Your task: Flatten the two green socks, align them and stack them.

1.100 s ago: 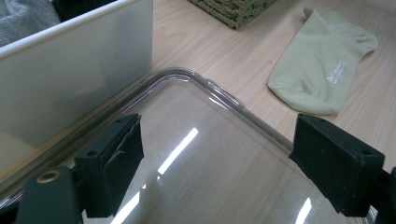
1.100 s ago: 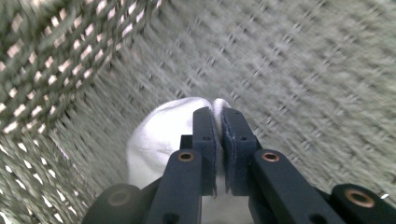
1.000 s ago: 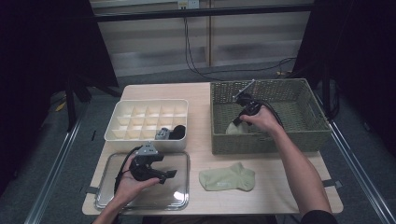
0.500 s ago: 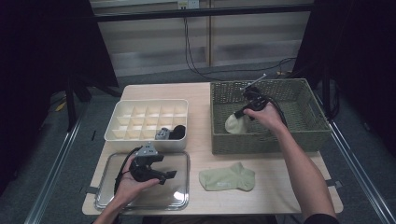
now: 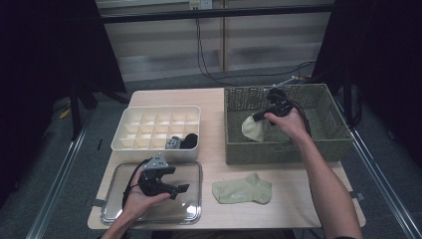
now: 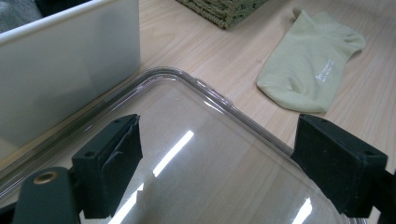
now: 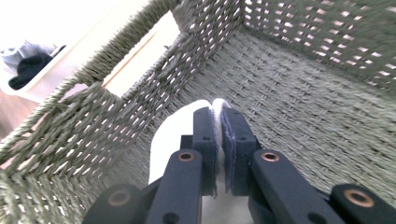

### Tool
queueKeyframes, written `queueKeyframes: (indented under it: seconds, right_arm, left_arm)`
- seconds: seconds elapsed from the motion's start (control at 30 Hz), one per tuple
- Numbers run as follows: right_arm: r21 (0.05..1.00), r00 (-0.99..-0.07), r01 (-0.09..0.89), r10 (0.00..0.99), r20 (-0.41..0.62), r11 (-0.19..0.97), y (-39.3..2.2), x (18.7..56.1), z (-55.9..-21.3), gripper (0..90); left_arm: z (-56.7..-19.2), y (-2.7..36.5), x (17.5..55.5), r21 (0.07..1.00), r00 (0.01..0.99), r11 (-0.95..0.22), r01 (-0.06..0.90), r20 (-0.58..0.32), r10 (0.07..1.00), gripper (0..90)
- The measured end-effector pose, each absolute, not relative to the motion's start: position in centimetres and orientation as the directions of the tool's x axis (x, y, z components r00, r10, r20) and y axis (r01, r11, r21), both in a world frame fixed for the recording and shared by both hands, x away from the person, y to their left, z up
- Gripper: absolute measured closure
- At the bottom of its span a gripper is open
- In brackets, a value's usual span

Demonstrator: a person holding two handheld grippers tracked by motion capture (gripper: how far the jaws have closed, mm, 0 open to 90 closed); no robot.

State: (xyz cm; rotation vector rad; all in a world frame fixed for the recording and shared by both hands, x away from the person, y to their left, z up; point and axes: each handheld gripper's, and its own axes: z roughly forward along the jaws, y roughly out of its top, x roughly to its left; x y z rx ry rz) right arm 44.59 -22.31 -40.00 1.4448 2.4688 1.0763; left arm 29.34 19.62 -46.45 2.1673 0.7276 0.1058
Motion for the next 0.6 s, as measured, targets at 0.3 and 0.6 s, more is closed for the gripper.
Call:
queueKeyframes:
  seconds: [0.3, 0.6]
  right_arm:
    - [0.658, -0.561, 0.699, 0.784, 0.265, 0.278, -23.1, 43.7, -39.0, 85.4]
    - [0.705, -0.559, 0.674, 0.777, 0.289, 0.222, -23.5, 42.8, -38.0, 85.4]
  left_arm:
    - [-46.6, 19.5, 29.1, 0.738, 0.833, -0.494, 0.460, -0.165, 0.529, 14.9]
    - [-46.5, 19.4, 29.1, 0.741, 0.833, -0.493, 0.457, -0.161, 0.529, 14.9]
